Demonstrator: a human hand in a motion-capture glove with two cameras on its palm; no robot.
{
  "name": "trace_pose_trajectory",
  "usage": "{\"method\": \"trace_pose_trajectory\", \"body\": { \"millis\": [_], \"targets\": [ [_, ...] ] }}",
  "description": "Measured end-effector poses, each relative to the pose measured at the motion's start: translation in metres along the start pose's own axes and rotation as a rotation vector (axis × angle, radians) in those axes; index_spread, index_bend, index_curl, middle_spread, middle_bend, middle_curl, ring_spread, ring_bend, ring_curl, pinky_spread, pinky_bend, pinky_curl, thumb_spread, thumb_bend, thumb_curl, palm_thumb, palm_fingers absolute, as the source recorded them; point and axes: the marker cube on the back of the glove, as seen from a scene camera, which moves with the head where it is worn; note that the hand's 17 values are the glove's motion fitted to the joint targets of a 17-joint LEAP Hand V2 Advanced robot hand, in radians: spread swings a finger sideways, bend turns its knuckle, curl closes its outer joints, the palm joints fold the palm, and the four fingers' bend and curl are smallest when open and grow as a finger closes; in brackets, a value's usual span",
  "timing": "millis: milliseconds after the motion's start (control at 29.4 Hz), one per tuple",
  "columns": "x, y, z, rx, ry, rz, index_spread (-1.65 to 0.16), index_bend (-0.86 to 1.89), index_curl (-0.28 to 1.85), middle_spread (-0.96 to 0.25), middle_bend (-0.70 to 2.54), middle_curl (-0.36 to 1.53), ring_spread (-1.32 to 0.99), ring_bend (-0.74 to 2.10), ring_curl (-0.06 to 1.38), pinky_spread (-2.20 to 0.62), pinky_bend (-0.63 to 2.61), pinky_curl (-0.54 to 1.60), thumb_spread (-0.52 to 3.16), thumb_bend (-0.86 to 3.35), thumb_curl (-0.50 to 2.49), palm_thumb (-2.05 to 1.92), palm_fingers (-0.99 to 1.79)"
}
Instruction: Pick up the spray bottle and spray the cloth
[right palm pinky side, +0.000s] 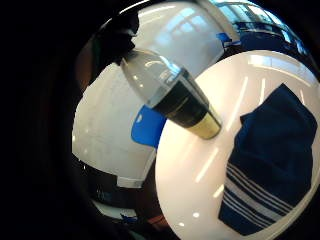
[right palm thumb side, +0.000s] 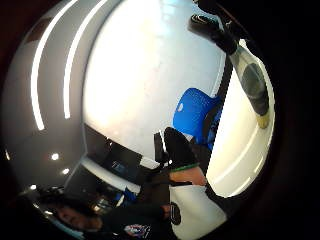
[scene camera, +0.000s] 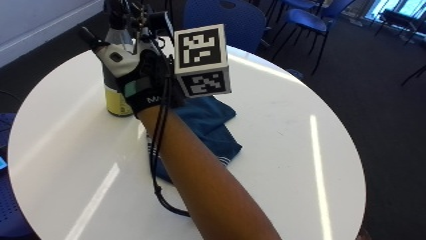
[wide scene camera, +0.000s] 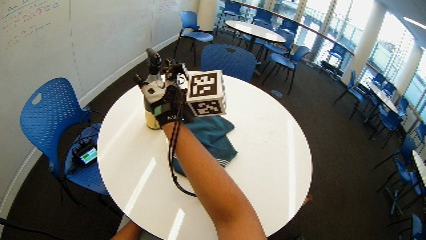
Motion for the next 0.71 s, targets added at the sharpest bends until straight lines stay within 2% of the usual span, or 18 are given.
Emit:
{"method": "trace_pose_trajectory", "body": {
  "millis": [306,714],
  "targets": [
    [-0.048,0.061,0.002,-0.144,-0.077,-0.105,-0.38,0.13,0.26,-0.06,0.36,0.40,-0.09,0.43,0.36,0.19,0.29,0.33,0.98,-0.03,0.52,0.59,0.43],
    [-0.081,0.115,-0.022,-0.181,-0.115,-0.253,-0.40,0.13,0.26,-0.05,0.34,0.39,-0.07,0.39,0.35,0.20,0.25,0.33,0.99,-0.03,0.47,0.59,0.46]
  ]
}}
